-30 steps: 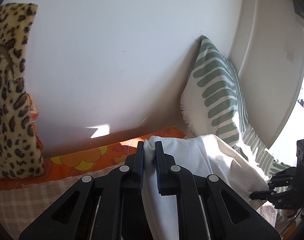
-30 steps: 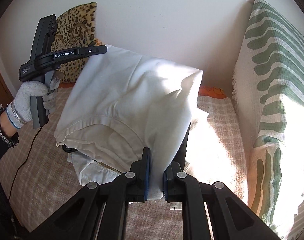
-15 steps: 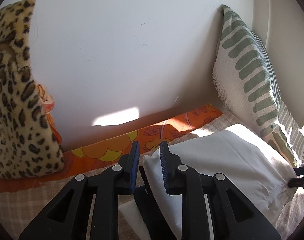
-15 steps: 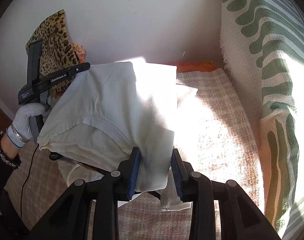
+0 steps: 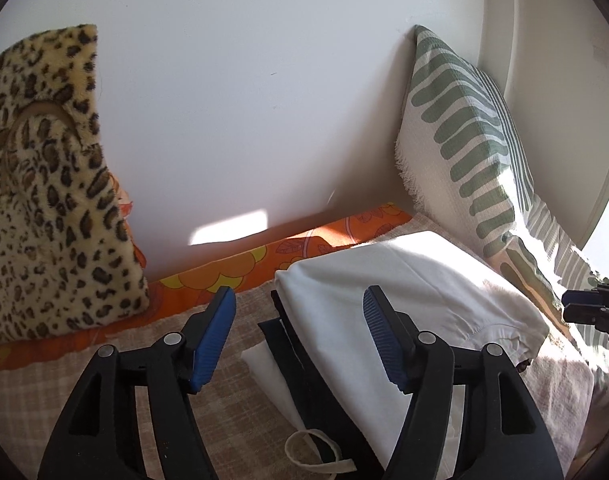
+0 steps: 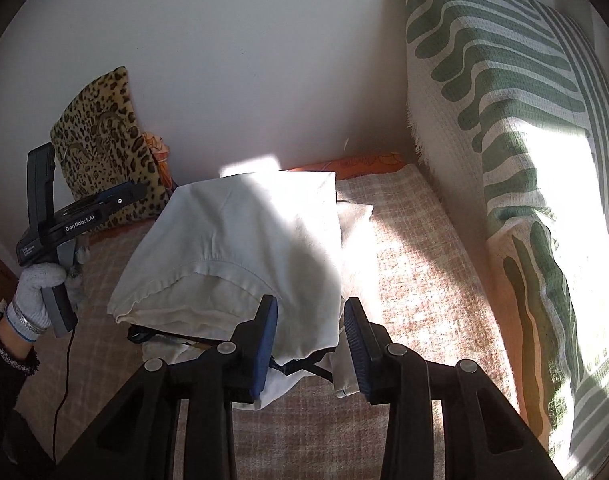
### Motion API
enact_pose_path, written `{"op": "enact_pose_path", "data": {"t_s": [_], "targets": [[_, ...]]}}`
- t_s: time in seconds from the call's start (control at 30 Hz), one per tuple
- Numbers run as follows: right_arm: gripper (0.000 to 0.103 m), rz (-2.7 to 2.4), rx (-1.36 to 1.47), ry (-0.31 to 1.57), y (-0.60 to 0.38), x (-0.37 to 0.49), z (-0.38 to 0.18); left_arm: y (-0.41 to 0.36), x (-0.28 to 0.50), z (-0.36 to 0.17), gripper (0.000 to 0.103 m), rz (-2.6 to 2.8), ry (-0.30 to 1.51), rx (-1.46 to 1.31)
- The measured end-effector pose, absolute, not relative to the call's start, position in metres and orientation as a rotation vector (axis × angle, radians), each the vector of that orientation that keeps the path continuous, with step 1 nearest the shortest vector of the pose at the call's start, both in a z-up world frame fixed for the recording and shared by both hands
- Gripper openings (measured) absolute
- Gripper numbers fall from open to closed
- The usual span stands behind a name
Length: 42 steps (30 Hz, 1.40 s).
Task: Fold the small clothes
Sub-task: 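Pull both open tools back from the clothes stack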
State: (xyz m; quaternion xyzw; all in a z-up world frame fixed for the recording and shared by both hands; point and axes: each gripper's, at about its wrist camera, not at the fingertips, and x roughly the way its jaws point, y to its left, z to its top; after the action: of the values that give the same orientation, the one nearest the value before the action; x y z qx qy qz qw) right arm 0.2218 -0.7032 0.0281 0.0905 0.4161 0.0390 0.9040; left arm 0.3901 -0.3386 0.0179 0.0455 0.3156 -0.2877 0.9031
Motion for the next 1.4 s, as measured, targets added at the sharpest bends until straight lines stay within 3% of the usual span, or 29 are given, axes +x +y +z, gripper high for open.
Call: {"op": "enact_pose_path", "data": {"t_s": [0.13,0.23,0.9,1.03,1.17,1.3,1.4], "targets": [[0.038,0.065,0.173,0.815,-0.689,0.206,0.044,-0.327,0.366,0.030,0.069,-0.613,0.649,0.088],[0.047,0.062,0.174,0.794,-0.680,0.194,0.056,-0.321,0.345,0.041,0.076,-0.631,0.632,0.098],[0.072,0.024,0.152,0.693,-0.590,0.121,0.092,-0.238,0.206,0.088,0.082,-0.668,0.502,0.126],[0.089,0.007,0.124,0.678,-0.565,0.110,0.093,-0.214,0.188,0.089,0.084,-0.657,0.487,0.123],[0.099,0.000,0.099,0.658,-0.539,0.096,0.097,-0.190,0.172,0.090,0.085,-0.646,0.471,0.106],[0.101,-0.010,0.049,0.630,-0.514,0.083,0.101,-0.170,0.156,0.089,0.086,-0.622,0.444,0.102],[0.103,-0.027,0.035,0.611,-0.500,0.075,0.103,-0.156,0.146,0.087,0.097,-0.600,0.427,0.102]]}}
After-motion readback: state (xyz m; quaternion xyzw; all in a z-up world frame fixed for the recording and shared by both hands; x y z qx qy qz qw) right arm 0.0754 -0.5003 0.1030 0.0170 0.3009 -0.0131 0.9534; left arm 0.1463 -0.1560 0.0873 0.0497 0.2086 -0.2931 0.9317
